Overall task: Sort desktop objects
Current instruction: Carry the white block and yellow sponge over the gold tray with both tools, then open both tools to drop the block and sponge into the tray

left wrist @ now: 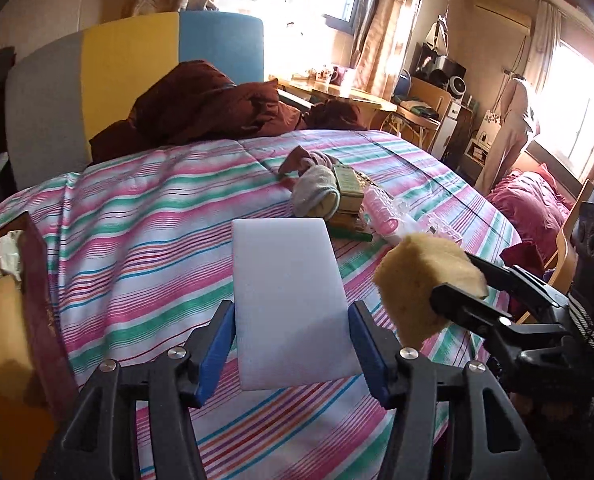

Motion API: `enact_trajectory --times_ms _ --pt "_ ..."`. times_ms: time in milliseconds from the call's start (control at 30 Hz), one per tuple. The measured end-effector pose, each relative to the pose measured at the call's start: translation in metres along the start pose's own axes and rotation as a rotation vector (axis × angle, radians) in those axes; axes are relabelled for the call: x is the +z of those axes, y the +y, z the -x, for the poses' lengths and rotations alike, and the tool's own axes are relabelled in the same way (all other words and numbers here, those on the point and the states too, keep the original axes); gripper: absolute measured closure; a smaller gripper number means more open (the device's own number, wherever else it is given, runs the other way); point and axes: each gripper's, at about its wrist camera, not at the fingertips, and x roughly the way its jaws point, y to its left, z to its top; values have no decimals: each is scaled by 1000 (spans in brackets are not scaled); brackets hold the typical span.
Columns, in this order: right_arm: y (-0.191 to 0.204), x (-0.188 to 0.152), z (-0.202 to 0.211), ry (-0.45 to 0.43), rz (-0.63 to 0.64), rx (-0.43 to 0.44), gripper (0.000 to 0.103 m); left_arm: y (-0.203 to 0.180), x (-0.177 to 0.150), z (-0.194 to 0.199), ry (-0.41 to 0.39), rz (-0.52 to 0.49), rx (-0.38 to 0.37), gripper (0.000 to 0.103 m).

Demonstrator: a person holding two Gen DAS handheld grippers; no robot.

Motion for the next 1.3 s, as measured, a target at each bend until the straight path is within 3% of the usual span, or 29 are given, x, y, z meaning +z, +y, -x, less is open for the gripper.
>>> enact_trajectory --times_ms 167,400,567,700,800,967,1300 --pt "51 6 -17 13 86 123 23 35 -15 48 -51 63 64 44" --pt "136 19 -27 -5 223 325 23 114 -51 117 -115 198 245 44" --pt "198 24 -29 -18 332 450 23 174 -83 148 -124 318 370 44" --pt "240 34 -35 -37 407 519 22 210 -105 163 -126 392 420 44" --pt "274 46 -50 -44 468 527 22 228 -114 166 -121 422 428 44" --pt "320 74 -96 9 466 489 22 243 -120 164 -114 423 418 44" --pt "377 87 -211 194 563 238 22 267 -122 153 -73 422 393 44"
